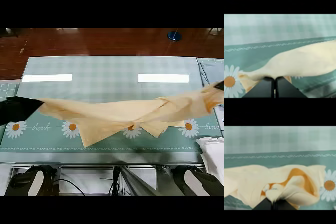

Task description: Fold the shirts.

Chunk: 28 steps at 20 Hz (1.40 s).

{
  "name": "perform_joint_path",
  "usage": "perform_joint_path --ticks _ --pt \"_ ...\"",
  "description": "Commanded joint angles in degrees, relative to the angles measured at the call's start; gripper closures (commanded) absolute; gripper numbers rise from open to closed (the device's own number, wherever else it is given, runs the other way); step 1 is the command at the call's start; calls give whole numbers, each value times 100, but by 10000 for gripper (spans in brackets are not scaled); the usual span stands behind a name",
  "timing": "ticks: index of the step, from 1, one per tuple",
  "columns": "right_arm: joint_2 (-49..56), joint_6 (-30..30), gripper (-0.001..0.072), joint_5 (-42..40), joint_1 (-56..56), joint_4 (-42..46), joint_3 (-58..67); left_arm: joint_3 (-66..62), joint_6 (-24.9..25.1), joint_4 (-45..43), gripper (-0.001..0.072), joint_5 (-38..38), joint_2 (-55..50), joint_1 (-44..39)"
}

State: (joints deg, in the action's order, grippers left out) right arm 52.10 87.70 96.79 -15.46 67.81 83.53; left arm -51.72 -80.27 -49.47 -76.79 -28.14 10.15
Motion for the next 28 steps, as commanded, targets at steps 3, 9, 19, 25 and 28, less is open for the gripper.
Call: perform_joint_path --ticks 3,9,19,25,28 --pt "645 17 689 -2490 1058 920 -855 1093 664 192 684 1773 -520 -310" --pt "2124 39 689 -3635 1209 734 -855 1147 1349 190 683 1991 -2175 -603" --pt "2964 -605 207 -3871 1016 199 -817 1147 1384 188 683 2131 -3379 -1220" --pt "2505 -892 178 -1858 -205 2415 -804 1145 1386 146 683 2129 -3379 -1220" --pt "2507 -1421 179 -1908 -1134 295 -1384 1145 1384 146 683 2129 -3379 -1220"
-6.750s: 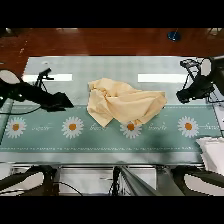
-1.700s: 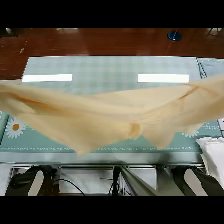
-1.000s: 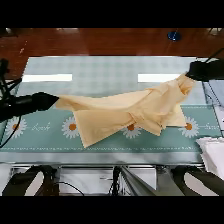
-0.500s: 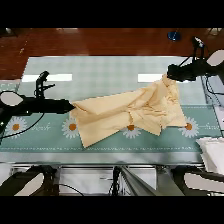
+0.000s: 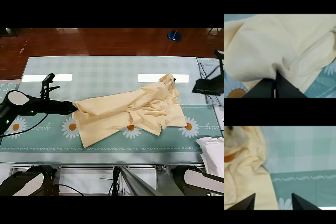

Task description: Fold the shirts.

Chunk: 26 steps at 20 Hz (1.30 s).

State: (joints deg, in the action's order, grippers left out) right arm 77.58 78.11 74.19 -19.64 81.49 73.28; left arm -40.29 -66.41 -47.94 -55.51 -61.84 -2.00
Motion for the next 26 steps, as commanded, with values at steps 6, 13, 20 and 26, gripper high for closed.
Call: perform_joint_path --ticks 6,13,20,26 --pt "-28 -1366 179 55 -977 -2225 -1589 2 -2 -26 683 4 -11 -4" --pt "586 -1545 178 -199 -828 -3534 -2138 2 -2 -28 683 4 -11 -4" --pt "1023 -1191 197 -1032 247 -3556 -2138 2 -2 -157 683 7 -11 -2" --pt "363 -1314 689 -621 136 -4011 -2031 -306 -2 -177 684 0 116 275"
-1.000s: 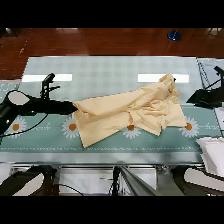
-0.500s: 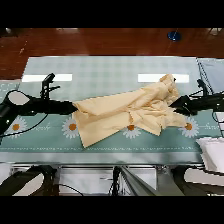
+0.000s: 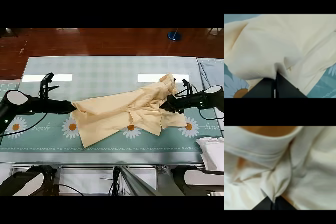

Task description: Fold the shirts.

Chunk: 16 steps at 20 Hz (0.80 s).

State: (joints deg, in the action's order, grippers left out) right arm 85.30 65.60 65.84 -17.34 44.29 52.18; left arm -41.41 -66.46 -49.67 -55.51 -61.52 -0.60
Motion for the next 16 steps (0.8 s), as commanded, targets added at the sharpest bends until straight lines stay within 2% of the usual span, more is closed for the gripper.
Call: perform_joint_path --ticks 1,5,10,13,16 --pt "-750 -57 689 350 -221 -358 197 -400 2 -4 684 2 175 203" --pt "-2232 85 689 796 -682 -1121 1110 -1847 2 -4 683 0 772 389" --pt "-3482 498 690 546 -772 -1720 3198 -4291 2 -98 684 4 1515 415" --pt "-3720 973 690 422 -772 -1257 4837 -5455 -4 -455 684 0 1884 415" --pt "-3720 1878 690 566 -772 -186 6395 -6006 -68 -562 684 -70 2371 415"
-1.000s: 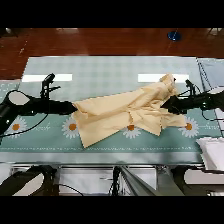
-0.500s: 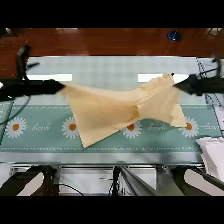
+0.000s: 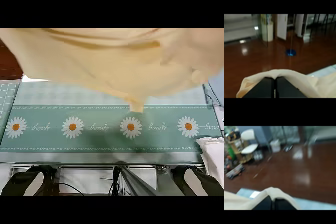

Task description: Fold the shirts.

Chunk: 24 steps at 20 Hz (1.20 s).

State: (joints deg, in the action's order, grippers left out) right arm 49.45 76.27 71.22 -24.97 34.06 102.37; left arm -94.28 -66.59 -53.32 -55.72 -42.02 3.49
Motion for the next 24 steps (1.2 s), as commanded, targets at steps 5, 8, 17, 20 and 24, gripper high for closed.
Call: perform_joint_path --ticks 5,8,17,20,24 --pt "-535 1591 690 1274 -9 1969 2159 -879 -1563 -1587 685 -1484 1394 7" --pt "-719 1602 690 2317 -9 2393 2159 -879 -2109 -1985 685 -2704 1777 7" --pt "-479 1388 691 3493 -7 2844 315 1119 -2369 -1543 685 -3836 1572 7" --pt "-267 1222 691 3305 -2 2844 -1172 2800 -2107 -1429 685 -2728 1482 7" --pt "356 1193 691 1840 592 3051 -2046 4277 -1707 -813 684 -752 802 -37"
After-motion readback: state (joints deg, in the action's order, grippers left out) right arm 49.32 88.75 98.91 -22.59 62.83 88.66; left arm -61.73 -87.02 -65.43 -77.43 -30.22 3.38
